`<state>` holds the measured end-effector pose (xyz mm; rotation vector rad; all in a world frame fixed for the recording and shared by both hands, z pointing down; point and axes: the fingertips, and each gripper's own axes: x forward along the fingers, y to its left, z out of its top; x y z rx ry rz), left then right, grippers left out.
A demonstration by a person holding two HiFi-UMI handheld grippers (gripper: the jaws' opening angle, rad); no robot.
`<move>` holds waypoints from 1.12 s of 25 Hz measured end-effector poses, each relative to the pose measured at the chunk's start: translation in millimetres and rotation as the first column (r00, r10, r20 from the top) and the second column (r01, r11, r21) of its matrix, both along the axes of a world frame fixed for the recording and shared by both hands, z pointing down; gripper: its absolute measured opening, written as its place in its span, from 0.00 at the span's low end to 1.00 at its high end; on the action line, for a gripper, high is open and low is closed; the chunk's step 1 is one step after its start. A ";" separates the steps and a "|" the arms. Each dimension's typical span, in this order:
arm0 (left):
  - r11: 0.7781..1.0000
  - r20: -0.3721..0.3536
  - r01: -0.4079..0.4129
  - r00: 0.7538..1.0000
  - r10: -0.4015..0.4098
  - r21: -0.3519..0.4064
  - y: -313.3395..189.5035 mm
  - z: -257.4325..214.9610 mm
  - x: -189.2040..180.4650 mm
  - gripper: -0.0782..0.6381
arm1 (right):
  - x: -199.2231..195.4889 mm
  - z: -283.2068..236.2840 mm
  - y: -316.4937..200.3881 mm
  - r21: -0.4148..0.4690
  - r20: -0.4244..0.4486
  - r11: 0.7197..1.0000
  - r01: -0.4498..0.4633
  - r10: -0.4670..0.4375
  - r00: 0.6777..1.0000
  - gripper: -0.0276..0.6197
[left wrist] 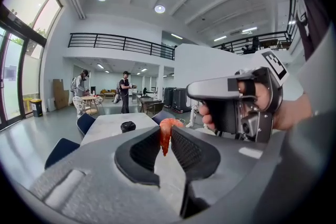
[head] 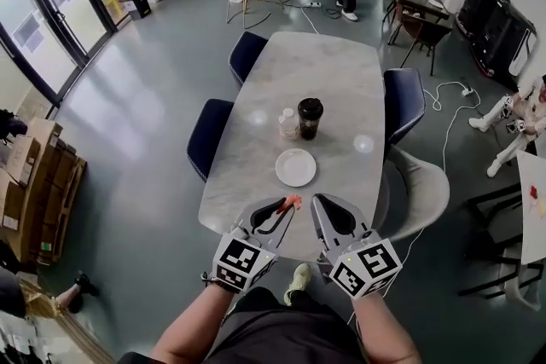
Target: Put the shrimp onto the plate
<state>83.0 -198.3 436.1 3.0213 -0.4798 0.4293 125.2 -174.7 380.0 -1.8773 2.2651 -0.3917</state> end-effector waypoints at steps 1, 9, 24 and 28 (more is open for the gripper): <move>1.000 0.009 0.005 1.000 -0.005 -0.007 -5.5 4.0 5.0 0.19 | 4.5 2.2 -3.8 0.001 0.005 1.000 0.007 -0.007 1.000 0.04; 0.999 0.061 0.017 0.998 -0.016 -0.028 -49.5 42.6 38.0 0.19 | 35.0 31.7 -38.8 -0.051 0.027 0.999 0.006 -0.005 1.000 0.04; 0.995 0.174 -0.038 0.983 0.054 -0.090 -160.8 164.1 82.3 0.19 | 69.8 124.2 -137.8 -0.134 0.065 0.987 -0.091 0.101 0.993 0.04; 0.993 0.210 -0.066 0.974 0.084 -0.096 -175.8 203.1 94.1 0.19 | 81.6 159.1 -151.1 -0.167 0.081 0.979 -0.114 0.129 0.988 0.04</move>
